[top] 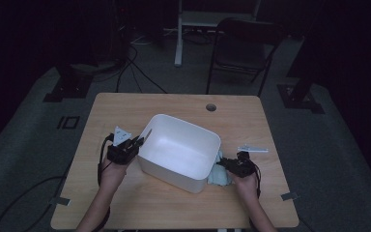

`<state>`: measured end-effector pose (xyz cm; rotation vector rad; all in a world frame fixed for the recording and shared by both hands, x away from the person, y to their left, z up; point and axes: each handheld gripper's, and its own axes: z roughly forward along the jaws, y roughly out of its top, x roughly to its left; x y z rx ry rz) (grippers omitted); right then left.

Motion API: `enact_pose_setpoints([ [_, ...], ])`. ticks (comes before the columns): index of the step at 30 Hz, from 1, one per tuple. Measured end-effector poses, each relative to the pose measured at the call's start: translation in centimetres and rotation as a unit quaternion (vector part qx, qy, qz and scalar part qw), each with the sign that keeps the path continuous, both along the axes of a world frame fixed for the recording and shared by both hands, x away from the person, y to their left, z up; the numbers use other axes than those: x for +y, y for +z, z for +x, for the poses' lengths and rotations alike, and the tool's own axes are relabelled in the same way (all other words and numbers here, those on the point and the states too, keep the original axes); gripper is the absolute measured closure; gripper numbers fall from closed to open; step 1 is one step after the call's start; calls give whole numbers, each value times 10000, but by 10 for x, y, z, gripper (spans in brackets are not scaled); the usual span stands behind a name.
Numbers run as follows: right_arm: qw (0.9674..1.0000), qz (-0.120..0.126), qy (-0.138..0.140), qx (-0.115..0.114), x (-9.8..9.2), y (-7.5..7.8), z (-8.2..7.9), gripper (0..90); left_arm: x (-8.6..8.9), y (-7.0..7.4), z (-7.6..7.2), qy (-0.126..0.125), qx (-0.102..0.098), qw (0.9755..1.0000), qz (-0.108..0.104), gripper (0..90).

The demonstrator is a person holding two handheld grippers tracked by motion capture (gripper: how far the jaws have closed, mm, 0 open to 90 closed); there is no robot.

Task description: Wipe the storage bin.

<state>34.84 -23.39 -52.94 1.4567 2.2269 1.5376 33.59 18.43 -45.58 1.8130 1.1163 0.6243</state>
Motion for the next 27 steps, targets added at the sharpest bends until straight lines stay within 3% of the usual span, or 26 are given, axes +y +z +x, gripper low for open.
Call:
enact_pose_setpoints([
  [11, 9994, -173, 23, 304, 3, -14, 3, 850, 0, 0, 0, 82, 24, 10000, -51, 818],
  [16, 9998, 28, 19, 201, -2, -4, 0, 850, 1, -1, 0, 94, 9, 9999, -127, 818],
  [21, 9999, 158, -45, -46, -15, 14, -10, 849, 2, -1, -1, 84, 49, 9998, -193, 808],
  [27, 9995, 143, -185, -234, -37, 27, -23, 848, 2, 0, -5, -10, 107, 9999, -123, 778],
])
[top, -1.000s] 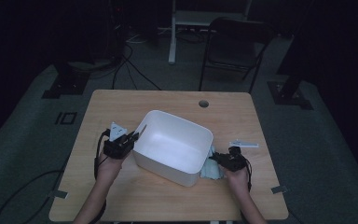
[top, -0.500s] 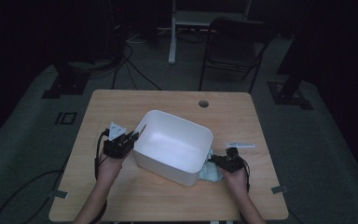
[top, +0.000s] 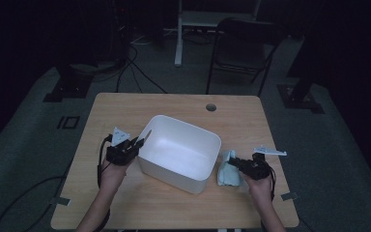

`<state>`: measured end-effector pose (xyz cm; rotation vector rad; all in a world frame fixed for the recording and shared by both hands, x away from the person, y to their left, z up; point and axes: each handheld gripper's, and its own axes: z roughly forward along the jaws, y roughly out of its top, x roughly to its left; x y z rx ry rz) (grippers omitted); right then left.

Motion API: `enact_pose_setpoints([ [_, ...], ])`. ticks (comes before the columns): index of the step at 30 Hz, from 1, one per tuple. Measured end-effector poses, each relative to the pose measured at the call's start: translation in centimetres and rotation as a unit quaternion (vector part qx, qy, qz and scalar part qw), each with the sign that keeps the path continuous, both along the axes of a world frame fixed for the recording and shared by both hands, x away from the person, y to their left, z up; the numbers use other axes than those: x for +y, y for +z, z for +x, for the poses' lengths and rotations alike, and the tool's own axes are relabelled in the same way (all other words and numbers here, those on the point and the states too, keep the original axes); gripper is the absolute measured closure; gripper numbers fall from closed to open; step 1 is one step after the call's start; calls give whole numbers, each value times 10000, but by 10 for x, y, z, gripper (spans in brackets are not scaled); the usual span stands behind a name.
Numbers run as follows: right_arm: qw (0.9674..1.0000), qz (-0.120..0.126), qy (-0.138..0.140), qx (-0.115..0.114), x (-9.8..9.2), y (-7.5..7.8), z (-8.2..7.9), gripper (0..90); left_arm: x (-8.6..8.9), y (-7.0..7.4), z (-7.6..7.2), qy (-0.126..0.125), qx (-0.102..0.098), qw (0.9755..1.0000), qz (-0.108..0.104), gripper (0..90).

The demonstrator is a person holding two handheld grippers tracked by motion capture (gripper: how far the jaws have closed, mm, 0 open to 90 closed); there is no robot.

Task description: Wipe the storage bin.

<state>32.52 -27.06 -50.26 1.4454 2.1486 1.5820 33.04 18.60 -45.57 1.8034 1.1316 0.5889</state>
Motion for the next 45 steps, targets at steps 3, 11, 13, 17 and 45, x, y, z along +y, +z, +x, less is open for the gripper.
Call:
enact_pose_setpoints([
  [3, 10000, 52, -65, 3, -9, 2, -6, 847, 2, 0, -3, -89, 67, 9999, -61, 733],
  [11, 9995, 247, -186, -95, -20, 3, -14, 841, 1, 4, -14, -218, 99, 9997, 62, 610],
  [13, 9994, 265, -184, -88, -20, 2, -14, 841, 2, 4, -17, -243, 102, 9997, 23, 593],
  [17, 9993, 292, -197, -106, -22, 3, -15, 840, 1, 4, -21, -227, 87, 9997, 60, 541],
  [45, 9994, 314, -120, -85, -21, 3, -18, 839, 12, 10, -73, -142, 55, 9999, 41, 361],
])
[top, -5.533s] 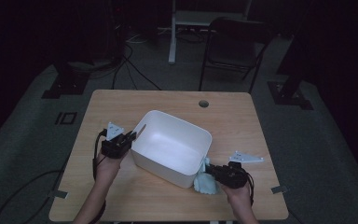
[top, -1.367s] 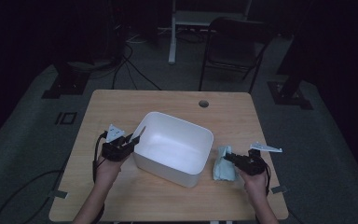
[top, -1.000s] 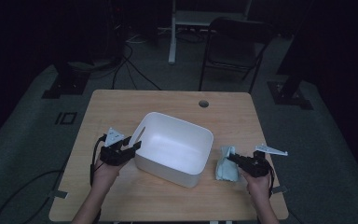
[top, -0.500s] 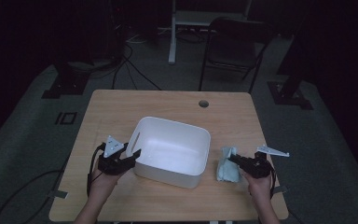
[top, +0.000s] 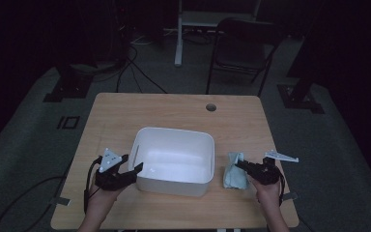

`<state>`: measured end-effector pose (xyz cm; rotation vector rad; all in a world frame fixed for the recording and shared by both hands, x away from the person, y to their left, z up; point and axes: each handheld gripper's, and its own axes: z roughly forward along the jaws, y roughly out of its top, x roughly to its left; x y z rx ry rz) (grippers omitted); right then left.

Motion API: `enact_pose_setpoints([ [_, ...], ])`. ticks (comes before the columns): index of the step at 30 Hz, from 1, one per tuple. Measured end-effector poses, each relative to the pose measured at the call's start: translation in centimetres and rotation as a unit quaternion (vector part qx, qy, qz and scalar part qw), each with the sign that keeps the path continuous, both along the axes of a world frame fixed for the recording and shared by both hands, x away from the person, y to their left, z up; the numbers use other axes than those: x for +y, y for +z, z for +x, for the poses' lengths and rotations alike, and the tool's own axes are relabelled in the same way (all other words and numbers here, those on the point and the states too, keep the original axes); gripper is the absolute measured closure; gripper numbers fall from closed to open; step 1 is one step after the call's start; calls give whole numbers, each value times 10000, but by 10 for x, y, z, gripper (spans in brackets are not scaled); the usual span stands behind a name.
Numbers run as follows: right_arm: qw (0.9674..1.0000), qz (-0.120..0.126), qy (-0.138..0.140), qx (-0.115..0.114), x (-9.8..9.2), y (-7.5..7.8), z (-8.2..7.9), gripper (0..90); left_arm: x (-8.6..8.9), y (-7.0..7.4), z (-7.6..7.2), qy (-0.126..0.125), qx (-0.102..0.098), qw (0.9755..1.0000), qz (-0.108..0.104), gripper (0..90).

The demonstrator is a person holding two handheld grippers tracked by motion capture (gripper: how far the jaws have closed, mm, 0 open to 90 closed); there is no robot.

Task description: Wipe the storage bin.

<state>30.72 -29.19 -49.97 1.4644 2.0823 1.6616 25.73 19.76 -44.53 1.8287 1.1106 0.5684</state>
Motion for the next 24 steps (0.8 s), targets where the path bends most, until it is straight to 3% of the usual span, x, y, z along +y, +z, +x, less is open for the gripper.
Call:
enact_pose_setpoints([
  [4, 10000, 11, -9, 1, -1, 0, 0, 839, 5, 10, 3, -94, -134, 9999, 6, 361],
  [7, 10000, -3, -3, 3, 0, 0, 0, 839, 10, 15, 14, -177, -185, 9997, 42, 361],
  [16, 10000, -28, -19, 17, -2, -1, 0, 839, 14, 18, 64, -357, -300, 9988, 169, 370],
  [22, 10000, -37, -6, 23, -1, -2, 0, 839, 15, 18, 94, -556, -285, 9980, 112, 371],
  [24, 10000, -30, 1, 48, -1, -3, 1, 839, 17, 17, 104, -648, -232, 9976, -9, 371],
])
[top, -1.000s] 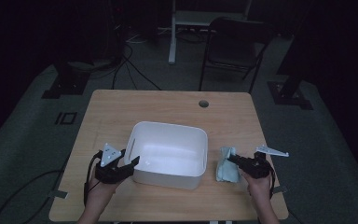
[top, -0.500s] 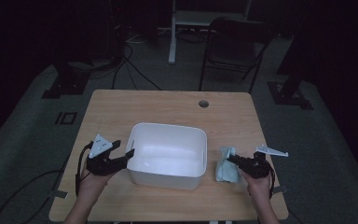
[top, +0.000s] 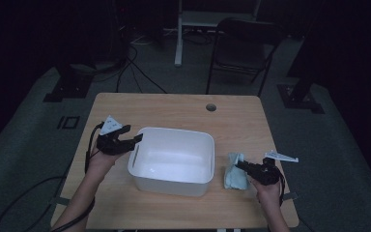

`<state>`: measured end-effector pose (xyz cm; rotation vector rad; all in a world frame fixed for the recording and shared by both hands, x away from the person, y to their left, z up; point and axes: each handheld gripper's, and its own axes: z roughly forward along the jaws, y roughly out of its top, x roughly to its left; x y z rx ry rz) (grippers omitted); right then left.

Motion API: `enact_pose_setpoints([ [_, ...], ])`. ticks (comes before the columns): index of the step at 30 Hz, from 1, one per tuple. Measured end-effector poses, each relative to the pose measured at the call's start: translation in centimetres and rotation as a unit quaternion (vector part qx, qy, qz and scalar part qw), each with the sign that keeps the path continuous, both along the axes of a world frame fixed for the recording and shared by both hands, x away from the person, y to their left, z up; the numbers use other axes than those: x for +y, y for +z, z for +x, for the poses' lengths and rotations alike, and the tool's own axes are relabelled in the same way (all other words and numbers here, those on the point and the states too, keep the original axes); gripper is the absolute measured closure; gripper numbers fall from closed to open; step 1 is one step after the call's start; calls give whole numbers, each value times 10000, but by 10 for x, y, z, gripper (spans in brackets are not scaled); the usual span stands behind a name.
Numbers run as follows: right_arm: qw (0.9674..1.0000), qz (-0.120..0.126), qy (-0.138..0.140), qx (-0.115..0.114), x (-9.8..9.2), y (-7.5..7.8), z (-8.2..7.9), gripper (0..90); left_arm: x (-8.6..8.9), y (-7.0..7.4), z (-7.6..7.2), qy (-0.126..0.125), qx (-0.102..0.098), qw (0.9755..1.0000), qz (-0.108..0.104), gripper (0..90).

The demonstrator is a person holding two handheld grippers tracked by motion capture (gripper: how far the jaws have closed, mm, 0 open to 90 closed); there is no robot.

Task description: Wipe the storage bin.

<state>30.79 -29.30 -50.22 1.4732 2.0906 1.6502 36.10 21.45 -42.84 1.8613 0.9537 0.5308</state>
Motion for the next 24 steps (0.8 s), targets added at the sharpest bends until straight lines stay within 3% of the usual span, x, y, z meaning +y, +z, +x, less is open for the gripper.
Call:
enact_pose_setpoints([
  [5, 10000, -18, 24, 20, 1, -1, 0, 839, 0, -1, 16, -223, -25, 9997, 2, 385],
  [7, 10000, 5, 6, 28, 0, -1, 1, 839, -2, -3, 23, -271, 52, 9996, -2, 391],
  [15, 10000, 4, -8, 39, -1, -2, 1, 839, -10, -13, 35, -462, 100, 9988, 113, 485],
  [21, 10000, 14, -4, 52, -1, -3, 1, 839, -17, -17, 36, -690, 148, 9973, 184, 694],
  [24, 10000, 24, -10, 60, -2, -4, 2, 839, -18, -17, 35, -605, 126, 9979, 206, 761],
])
